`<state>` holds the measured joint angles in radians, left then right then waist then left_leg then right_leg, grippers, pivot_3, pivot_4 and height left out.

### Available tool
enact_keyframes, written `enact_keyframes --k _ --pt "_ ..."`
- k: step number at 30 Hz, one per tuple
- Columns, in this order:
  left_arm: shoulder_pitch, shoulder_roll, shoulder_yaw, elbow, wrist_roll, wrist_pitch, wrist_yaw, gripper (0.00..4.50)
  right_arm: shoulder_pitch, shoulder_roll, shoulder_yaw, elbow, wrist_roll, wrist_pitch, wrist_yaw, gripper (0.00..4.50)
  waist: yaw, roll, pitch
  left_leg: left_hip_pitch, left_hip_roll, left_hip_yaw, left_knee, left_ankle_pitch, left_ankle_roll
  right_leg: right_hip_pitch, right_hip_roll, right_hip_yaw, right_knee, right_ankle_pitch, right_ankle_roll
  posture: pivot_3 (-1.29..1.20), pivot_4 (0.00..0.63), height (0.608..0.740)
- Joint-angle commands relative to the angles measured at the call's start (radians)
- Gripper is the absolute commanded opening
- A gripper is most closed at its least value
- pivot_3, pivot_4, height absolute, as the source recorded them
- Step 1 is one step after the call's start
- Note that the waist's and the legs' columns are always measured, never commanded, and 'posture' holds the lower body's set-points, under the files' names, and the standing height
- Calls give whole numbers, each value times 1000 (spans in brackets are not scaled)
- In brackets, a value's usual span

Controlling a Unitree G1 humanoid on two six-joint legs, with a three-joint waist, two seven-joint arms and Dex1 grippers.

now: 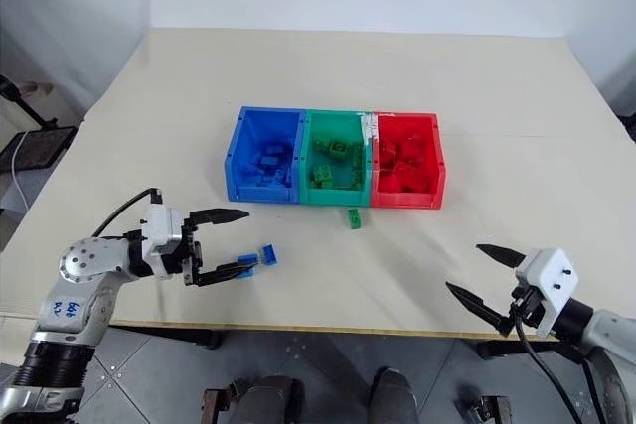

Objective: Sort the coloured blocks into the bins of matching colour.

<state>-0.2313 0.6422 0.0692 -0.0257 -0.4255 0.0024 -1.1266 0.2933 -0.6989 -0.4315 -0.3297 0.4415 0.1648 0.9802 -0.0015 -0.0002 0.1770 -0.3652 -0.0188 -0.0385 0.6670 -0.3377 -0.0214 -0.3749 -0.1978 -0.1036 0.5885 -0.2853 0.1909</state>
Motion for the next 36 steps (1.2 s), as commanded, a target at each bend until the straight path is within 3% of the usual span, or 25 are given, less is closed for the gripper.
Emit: enact_keyframes --k 1,4,8,14,19,23,32,36 --pt "-12 3 15 1 0 -25 -4 4500 -52 -15 59 -109 31 82 -47 4479 0 0 0 0 0 0 0 0 0 0 0 0 0 0 0 0 150 740" --pt "1 12 33 12 14 -44 11 4500 -165 -23 204 -219 35 306 -160 4479 -1 0 0 0 0 0 0 0 0 0 0 0 0 0 0 0 150 740" --pt "47 29 77 -6 17 -48 50 4500 -389 68 379 -236 24 614 -369 4479 0 0 0 -1 1 -2 1 0 0 -1 0 0 0 0 -1 0 150 740" --pt "129 51 125 -72 -4 -28 72 4500 -614 221 568 -99 -73 715 -514 4479 5 0 0 -3 0 -5 1 -1 -1 -2 0 -2 0 0 -1 0 150 740" --pt "161 59 143 -113 -12 -6 79 4500 -675 263 616 -18 -133 682 -540 4479 -1 0 0 -3 0 -5 1 -1 -1 -2 0 -2 1 0 -1 0 150 740" --pt "178 64 156 -128 -13 1 85 4500 -680 287 637 9 -160 662 -544 3562 -3 0 0 -3 0 -5 0 -1 -1 -2 0 -2 1 0 -1 0 150 740" --pt "193 48 154 -150 -12 8 113 4500 -648 288 609 -18 -153 643 -509 460 -3 0 0 -2 0 -5 0 -1 -1 -2 1 -2 1 0 -1 0 150 740" --pt "194 41 161 -159 -18 19 139 4500 -662 276 590 -74 -81 621 -410 462 -3 0 0 -3 0 -4 0 -1 -1 -2 1 -2 1 0 -1 0 150 740"
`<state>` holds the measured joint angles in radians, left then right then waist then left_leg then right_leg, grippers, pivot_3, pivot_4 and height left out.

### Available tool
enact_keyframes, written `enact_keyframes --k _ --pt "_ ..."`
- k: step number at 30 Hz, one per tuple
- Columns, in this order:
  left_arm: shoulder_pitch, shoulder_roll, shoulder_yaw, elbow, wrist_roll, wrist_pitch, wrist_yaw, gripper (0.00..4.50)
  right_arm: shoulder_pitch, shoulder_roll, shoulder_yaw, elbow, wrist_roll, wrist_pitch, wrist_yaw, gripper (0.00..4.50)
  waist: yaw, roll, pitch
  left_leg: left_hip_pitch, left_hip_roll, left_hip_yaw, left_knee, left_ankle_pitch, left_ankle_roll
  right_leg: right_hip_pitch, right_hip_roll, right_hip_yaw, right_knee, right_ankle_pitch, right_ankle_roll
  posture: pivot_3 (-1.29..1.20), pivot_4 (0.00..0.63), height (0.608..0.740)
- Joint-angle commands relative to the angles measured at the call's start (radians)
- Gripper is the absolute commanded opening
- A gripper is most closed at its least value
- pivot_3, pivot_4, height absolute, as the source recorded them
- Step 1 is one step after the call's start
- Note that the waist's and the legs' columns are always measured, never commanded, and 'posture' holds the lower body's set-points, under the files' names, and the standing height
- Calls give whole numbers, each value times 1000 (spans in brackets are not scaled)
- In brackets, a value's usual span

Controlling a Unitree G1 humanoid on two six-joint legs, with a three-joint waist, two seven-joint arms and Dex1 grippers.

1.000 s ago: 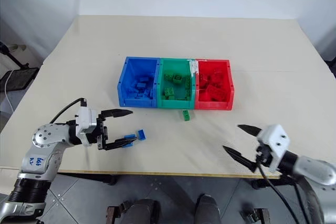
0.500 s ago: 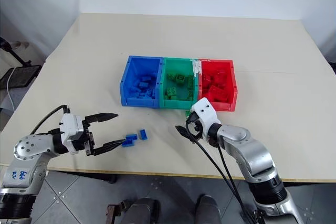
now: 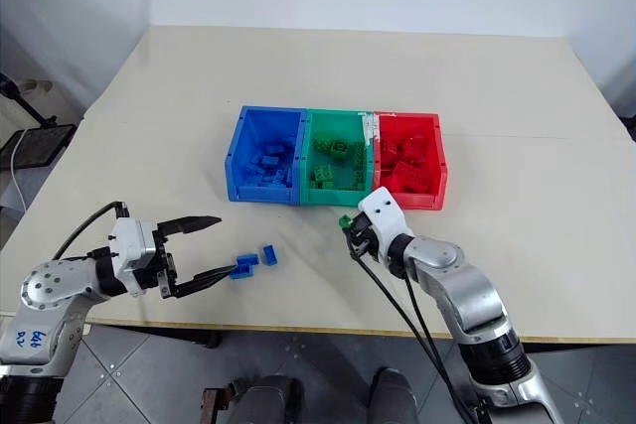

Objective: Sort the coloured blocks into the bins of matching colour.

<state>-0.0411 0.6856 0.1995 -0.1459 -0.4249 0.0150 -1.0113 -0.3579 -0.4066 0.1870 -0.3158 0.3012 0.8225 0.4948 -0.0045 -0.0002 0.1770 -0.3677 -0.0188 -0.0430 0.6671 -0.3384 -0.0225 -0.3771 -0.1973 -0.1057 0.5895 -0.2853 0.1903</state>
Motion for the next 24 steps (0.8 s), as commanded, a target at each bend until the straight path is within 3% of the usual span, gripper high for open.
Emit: enact_keyframes --k 1,5,11,16,20,22,24 --pt "5 -4 39 -43 -24 16 37 4500 -22 -14 -38 -104 81 -31 89 462 0 0 0 0 0 0 0 0 0 0 0 0 0 0 0 0 150 740" --pt "32 -26 101 -73 -60 57 113 4500 -188 41 -97 -80 117 -27 53 462 -12 0 0 0 0 1 0 0 0 0 0 1 0 0 0 0 150 740" --pt "60 -35 127 -76 -56 59 150 4500 -399 78 -63 236 -23 -197 16 462 -23 0 0 1 0 0 -1 0 0 0 0 0 1 0 0 0 150 740" --pt "59 -24 124 -73 -56 76 143 4500 -451 94 -54 394 -69 -313 54 2195 -27 0 0 1 0 0 -1 0 0 -1 0 0 1 0 0 0 150 740" --pt "49 -19 127 -67 -54 86 142 4500 -451 83 -69 409 -78 -358 77 3556 -29 0 0 1 0 0 -2 0 0 -1 0 0 1 0 0 0 150 740" --pt "31 -24 141 -37 -6 48 185 4500 -387 52 -96 350 -41 -443 157 4263 -28 0 0 1 0 0 -2 0 0 -1 0 0 1 0 0 0 150 740" --pt "22 -29 152 -22 2 36 201 4500 -331 27 -117 297 -1 -508 235 4455 -21 0 0 0 0 -1 -1 0 0 -1 0 0 0 0 0 0 150 740"
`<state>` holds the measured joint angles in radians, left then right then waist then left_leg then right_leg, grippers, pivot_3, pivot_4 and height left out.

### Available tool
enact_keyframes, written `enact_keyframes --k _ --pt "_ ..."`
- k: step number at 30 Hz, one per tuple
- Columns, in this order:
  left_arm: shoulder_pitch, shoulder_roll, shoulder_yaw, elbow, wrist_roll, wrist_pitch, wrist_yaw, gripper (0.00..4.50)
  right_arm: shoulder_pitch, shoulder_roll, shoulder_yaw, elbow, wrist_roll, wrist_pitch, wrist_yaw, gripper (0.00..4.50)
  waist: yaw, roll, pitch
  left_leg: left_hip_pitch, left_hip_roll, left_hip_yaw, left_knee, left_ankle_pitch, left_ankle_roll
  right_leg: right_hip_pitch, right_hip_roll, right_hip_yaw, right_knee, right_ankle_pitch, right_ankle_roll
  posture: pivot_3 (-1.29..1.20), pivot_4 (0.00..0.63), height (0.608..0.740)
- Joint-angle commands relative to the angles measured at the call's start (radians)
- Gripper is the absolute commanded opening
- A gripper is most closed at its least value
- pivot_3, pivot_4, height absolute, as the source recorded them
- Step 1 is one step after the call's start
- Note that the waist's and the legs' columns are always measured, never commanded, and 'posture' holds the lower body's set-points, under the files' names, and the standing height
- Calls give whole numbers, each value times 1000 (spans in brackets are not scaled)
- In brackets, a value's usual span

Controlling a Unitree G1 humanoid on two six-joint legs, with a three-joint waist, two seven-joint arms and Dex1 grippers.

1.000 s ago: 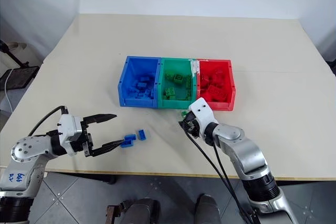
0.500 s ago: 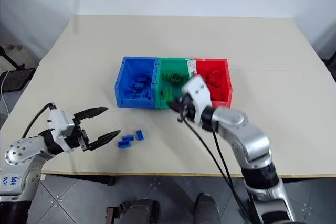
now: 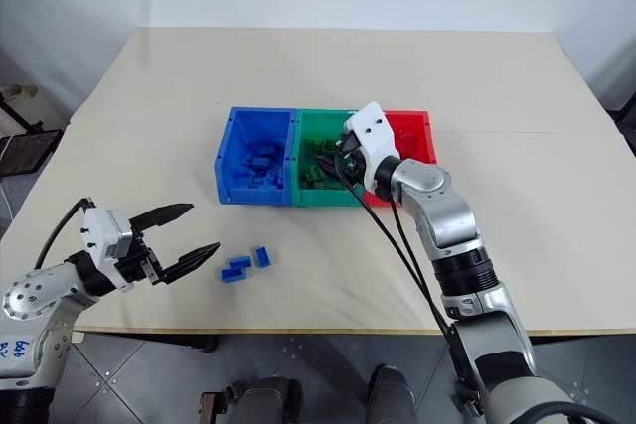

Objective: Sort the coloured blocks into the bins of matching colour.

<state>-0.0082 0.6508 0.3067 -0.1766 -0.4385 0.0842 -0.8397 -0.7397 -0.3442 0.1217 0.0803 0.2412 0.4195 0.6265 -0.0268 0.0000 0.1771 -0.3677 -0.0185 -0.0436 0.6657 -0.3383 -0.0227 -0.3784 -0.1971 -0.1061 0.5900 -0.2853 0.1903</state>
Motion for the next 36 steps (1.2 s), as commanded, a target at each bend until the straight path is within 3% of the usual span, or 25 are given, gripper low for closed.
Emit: enact_keyframes --k 1,6,11,18,22,26,31,36 --pt "1 12 47 2 -1 -18 15 4500 119 -66 -76 -151 105 -133 176 4455 1 0 0 0 0 0 0 0 0 1 0 0 0 0 0 0 150 740" --pt "72 71 85 6 -23 -11 -78 4500 392 -194 -200 -326 320 -168 433 4455 1 0 0 0 0 1 -1 -1 0 1 0 -1 -3 0 0 0 150 740" --pt "79 141 82 55 22 -41 -139 4500 552 -363 -209 -331 268 -285 619 4455 1 0 0 2 1 4 1 -1 0 2 0 0 -2 0 0 0 150 740" --pt "-20 224 -95 -51 38 132 -179 4500 606 -380 -241 -386 293 -278 581 4455 13 0 0 2 1 4 1 -1 0 3 0 0 -1 0 0 0 150 740" --pt "-194 245 -271 -125 114 318 -127 4500 682 -394 -286 -433 312 -268 567 4455 39 0 1 0 1 2 2 -1 0 2 0 0 -2 0 0 0 150 740" --pt "-354 189 -401 -174 99 516 -96 4500 736 -403 -321 -454 304 -269 536 4455 50 0 1 0 0 3 3 -1 0 2 0 0 -1 0 0 0 150 740" --pt "-482 170 -590 -180 205 688 -61 4500 774 -393 -325 -503 300 -264 485 4455 45 0 1 0 0 3 3 -1 0 2 0 0 -1 0 0 0 150 740" --pt "-554 103 -650 -163 220 814 -16 4500 802 -385 -318 -547 296 -259 433 4455 51 -1 1 -1 0 4 4 -1 0 2 0 0 -2 0 0 0 150 740"
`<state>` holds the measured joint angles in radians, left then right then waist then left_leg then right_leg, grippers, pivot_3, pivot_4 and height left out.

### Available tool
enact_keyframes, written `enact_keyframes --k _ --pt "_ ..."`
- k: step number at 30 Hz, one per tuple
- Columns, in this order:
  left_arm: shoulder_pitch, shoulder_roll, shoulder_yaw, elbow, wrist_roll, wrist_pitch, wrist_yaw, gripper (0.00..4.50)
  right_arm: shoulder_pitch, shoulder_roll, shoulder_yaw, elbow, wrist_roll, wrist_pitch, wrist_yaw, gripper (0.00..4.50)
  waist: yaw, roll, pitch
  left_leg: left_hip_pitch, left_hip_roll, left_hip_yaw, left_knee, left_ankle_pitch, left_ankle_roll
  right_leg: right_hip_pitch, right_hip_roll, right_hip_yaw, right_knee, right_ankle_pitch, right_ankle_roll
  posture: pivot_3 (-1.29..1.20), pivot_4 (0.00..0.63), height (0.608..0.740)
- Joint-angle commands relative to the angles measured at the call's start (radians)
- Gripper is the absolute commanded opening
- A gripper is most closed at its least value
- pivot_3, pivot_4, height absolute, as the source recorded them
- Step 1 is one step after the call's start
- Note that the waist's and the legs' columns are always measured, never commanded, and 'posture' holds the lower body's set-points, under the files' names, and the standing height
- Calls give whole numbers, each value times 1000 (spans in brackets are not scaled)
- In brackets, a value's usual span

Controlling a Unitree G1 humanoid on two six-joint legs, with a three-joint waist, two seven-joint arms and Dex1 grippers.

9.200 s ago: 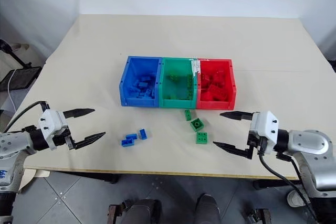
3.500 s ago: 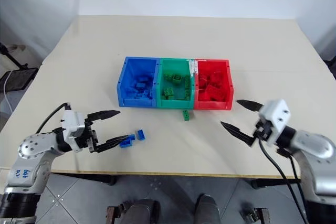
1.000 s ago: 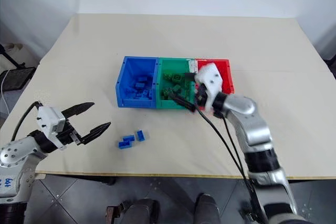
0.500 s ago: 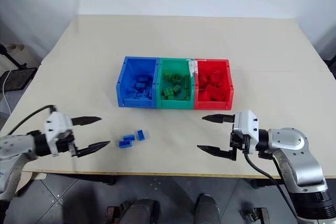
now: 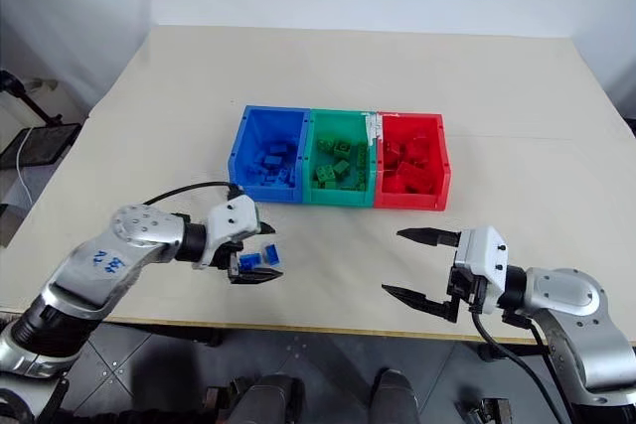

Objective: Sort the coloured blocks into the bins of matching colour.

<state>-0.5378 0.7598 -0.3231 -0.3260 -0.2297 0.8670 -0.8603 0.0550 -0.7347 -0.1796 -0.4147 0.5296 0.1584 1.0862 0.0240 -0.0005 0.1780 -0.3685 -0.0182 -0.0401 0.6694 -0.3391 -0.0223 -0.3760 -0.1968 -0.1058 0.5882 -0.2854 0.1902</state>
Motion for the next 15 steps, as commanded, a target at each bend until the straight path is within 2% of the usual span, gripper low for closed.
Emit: enact_keyframes --k 1,3,6,13,14,15 --pt "-28 -6 -31 -17 15 39 1 4500 11 3 -16 -58 8 2 -32 4455 0 0 0 0 0 0 0 0 0 0 0 0 0 0 0 0 150 740" --pt "-33 5 -46 -18 29 36 -3 4500 15 0 -17 -64 7 3 -42 4455 1 0 0 0 0 0 0 0 0 0 0 0 0 0 0 0 150 740" --pt "-29 26 -61 -14 48 22 -12 3937 19 -4 -17 -70 6 2 -52 4500 0 0 0 0 0 0 0 0 0 0 0 0 0 0 0 0 150 740" --pt "-9 41 -63 -6 69 -9 -22 1666 9 -6 -6 -63 2 -1 -61 4500 0 0 0 0 0 0 0 0 0 0 0 0 0 0 0 0 150 740" --pt "-8 39 -61 -3 70 -12 -21 1440 6 -6 -4 -61 1 -2 -61 4500 0 0 0 0 0 0 0 0 0 0 0 0 0 0 0 0 150 740" --pt "0 24 -46 6 64 -29 -14 1442 3 -6 -2 -59 -1 -3 -63 4500 0 0 0 0 0 0 0 0 0 0 0 0 0 0 0 0 150 740"
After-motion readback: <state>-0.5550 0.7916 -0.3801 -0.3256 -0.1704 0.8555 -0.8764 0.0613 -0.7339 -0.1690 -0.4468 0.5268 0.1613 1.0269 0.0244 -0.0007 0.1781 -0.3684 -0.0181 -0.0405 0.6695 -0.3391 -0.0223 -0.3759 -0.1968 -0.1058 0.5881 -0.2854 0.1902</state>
